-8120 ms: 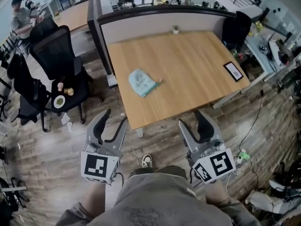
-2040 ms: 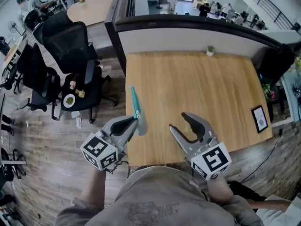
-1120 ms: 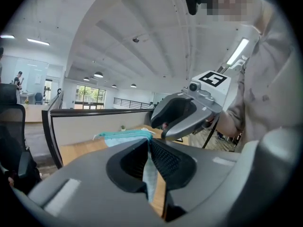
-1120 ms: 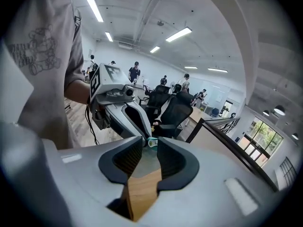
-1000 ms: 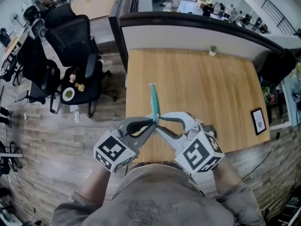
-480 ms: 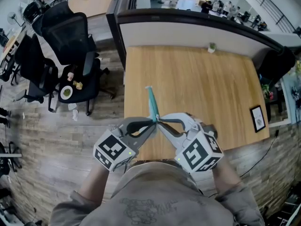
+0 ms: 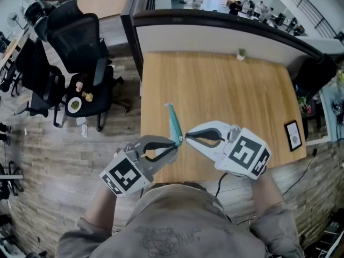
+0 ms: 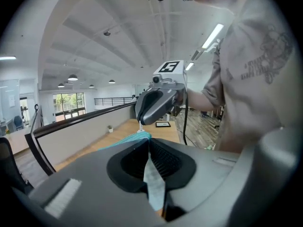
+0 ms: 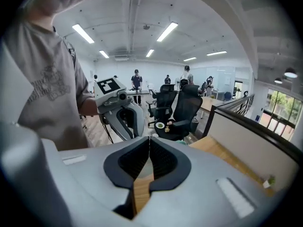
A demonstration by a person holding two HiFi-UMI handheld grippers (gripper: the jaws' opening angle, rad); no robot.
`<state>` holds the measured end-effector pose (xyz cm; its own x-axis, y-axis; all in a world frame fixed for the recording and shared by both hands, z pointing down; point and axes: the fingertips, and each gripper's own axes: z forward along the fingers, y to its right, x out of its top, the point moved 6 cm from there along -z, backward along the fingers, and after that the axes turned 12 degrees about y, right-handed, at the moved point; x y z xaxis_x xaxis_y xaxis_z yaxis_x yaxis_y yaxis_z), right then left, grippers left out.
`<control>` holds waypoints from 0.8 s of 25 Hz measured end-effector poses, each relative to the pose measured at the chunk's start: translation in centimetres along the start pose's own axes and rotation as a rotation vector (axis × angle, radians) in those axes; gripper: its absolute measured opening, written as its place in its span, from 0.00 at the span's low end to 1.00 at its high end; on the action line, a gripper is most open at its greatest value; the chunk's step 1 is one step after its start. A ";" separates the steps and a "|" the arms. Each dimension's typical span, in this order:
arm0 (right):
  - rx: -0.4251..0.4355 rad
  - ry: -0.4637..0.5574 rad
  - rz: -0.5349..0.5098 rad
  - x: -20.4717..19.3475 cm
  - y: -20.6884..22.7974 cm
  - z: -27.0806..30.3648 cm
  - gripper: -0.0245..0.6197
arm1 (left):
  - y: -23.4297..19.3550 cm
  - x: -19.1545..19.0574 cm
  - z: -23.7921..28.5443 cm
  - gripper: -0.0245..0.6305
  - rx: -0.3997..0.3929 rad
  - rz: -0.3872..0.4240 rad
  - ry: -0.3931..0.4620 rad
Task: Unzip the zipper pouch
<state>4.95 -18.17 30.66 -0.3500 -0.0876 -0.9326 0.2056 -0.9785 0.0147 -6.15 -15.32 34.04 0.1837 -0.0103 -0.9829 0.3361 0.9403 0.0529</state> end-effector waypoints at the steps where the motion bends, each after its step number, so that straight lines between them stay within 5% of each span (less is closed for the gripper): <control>1: 0.012 0.004 0.026 0.0 0.2 -0.1 0.06 | 0.1 0.1 0.1 0.06 -0.011 0.019 -0.010; 4: 0.013 -0.009 0.069 -0.2 1.1 -0.2 0.06 | 0.5 0.1 0.3 0.06 -0.048 0.057 -0.042; 13: -0.173 -0.061 0.124 -2.3 7.2 -1.3 0.05 | 2.8 0.1 0.2 0.06 -0.206 0.038 0.000; 20: -0.246 -0.018 0.235 -4.0 10.5 -4.0 0.05 | 1.8 0.2 -0.8 0.06 -0.167 0.012 0.029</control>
<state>12.13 -27.37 33.10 -0.2830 -0.3105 -0.9075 0.4964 -0.8570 0.1385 -6.27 -13.32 33.83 0.1592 0.0088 -0.9872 0.1754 0.9838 0.0371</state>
